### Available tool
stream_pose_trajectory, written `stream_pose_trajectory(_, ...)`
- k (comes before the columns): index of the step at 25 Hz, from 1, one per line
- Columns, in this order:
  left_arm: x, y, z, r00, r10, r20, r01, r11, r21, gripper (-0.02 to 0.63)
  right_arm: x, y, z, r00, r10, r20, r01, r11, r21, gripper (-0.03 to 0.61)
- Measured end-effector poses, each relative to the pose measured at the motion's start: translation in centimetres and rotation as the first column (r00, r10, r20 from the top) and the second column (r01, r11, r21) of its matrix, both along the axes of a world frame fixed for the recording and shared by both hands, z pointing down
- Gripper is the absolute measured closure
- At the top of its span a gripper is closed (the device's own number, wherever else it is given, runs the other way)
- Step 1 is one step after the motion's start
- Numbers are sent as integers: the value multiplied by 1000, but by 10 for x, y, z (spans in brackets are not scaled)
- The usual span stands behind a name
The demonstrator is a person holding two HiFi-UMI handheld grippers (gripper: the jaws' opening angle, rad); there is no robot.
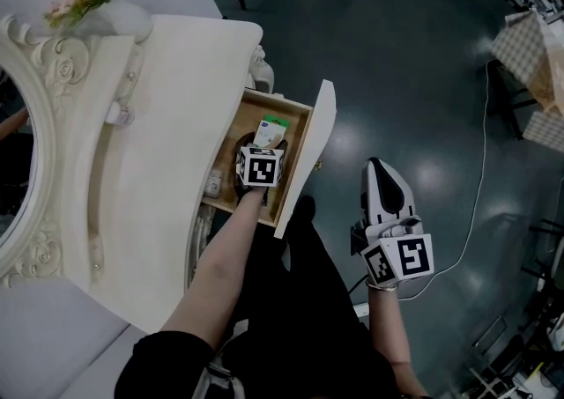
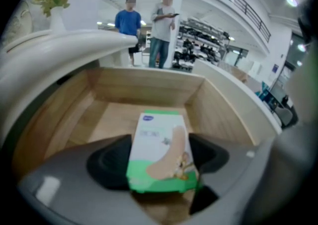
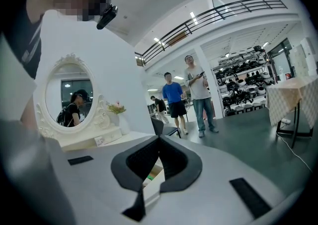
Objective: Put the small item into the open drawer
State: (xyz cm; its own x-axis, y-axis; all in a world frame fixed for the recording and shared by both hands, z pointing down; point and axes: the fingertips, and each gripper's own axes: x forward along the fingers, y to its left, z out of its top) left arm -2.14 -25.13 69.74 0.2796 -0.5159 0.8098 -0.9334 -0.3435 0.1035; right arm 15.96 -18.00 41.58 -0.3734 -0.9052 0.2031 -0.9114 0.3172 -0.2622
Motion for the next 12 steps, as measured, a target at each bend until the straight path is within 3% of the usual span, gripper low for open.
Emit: stream_pose_trajectory(12,-1,1,7,999,16,40,-15,1000,-10,245,-1,1,1,1000,1,2,-1,1000,-1,581)
